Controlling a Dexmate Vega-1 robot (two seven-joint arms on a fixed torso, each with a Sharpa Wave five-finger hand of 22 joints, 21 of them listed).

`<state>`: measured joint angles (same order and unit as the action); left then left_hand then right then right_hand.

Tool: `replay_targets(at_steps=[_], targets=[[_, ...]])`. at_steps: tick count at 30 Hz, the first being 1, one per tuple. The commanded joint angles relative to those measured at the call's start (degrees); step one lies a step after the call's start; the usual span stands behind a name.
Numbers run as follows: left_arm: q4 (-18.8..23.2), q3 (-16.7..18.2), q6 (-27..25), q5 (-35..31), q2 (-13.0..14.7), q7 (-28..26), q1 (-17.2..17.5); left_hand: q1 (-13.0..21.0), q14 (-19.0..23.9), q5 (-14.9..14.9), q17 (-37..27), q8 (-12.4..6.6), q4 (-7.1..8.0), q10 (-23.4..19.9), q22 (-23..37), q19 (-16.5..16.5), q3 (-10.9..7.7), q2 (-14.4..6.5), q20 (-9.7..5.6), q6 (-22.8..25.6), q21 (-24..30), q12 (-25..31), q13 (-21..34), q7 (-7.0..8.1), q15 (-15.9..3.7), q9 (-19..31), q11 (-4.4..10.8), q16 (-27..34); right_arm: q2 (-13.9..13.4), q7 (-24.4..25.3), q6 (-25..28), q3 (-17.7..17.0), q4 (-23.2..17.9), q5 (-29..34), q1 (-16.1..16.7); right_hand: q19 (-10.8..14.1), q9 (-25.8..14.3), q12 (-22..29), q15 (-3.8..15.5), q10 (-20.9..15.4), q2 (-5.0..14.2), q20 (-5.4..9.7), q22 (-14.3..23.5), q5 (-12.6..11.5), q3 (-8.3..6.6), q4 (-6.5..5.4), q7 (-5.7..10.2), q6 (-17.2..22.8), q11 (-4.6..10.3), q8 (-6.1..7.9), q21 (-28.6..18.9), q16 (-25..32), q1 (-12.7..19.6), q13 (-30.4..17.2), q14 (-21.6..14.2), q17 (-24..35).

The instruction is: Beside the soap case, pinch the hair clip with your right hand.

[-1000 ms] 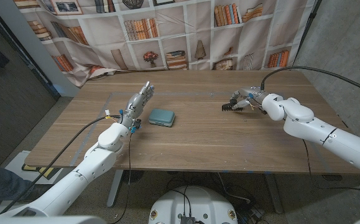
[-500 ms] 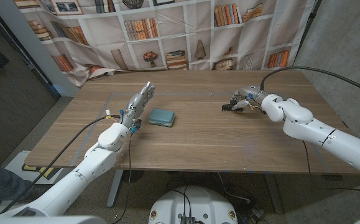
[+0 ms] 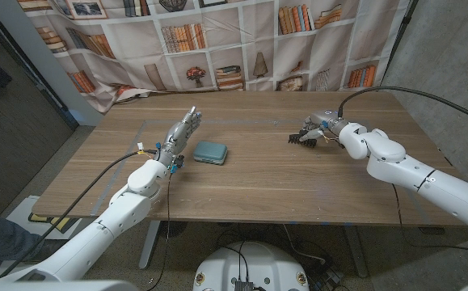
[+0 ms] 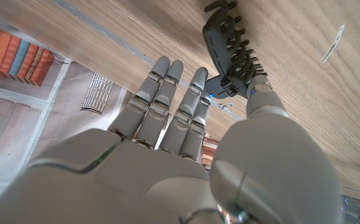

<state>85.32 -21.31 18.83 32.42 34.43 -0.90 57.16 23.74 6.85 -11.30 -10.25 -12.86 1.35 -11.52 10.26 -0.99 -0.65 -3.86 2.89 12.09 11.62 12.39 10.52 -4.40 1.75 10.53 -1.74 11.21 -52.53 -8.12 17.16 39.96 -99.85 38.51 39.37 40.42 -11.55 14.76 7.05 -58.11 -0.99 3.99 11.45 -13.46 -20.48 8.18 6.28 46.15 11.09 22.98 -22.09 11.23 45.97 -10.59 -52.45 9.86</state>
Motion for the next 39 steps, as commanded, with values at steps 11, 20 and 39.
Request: replay_targets(at_steps=[11,20,39], targets=[[0.1,-0.1,-0.6,0.1,0.1,0.0,-0.1,0.2,0.3,0.1,-0.3,0.47,0.35,-0.4,0.2,0.3,0.27,-0.4,0.45,0.4,-0.1,-0.2,0.3,0.03,0.13,0.3,0.02,-0.1,0.1,1.2,0.7,-1.1,-1.0,-1.8,1.1,-0.2,-0.3,-0.2,4.73,-6.3,6.27,4.42,0.1,1.2,-1.70,-2.28,6.61,11.6,1.16,1.83,-0.8,-0.2,0.8,0.0,-3.8,0.3],[-0.3,-0.2,-0.6,0.2,0.1,0.2,-0.3,0.2,0.2,0.1,-0.3,0.53,0.36,-0.3,0.2,0.5,0.31,-0.4,0.52,0.4,-0.1,-0.3,0.3,0.06,0.16,0.3,0.04,-0.2,0.4,0.9,1.2,-1.0,-1.0,-2.3,0.9,-1.5,-0.2,-0.9,4.44,-6.4,8.21,2.87,0.3,2.1,-1.64,-3.79,6.66,11.5,1.05,1.29,-0.7,-0.7,-1.1,0.0,-3.5,0.3],[1.3,0.3,-1.1,0.2,0.4,-1.0,0.5,0.3,0.0,0.1,-0.3,0.71,0.38,0.0,0.2,1.0,0.43,-0.4,0.58,0.4,-0.3,-0.5,0.3,0.24,0.15,0.3,0.08,-0.3,-0.2,3.4,1.2,-1.3,-1.9,-1.9,2.0,-2.3,-0.1,-1.2,4.66,-6.5,8.54,2.12,0.3,2.3,-1.82,-3.80,6.65,11.5,0.98,1.07,-0.4,-0.9,-1.3,0.1,-3.4,0.2]])
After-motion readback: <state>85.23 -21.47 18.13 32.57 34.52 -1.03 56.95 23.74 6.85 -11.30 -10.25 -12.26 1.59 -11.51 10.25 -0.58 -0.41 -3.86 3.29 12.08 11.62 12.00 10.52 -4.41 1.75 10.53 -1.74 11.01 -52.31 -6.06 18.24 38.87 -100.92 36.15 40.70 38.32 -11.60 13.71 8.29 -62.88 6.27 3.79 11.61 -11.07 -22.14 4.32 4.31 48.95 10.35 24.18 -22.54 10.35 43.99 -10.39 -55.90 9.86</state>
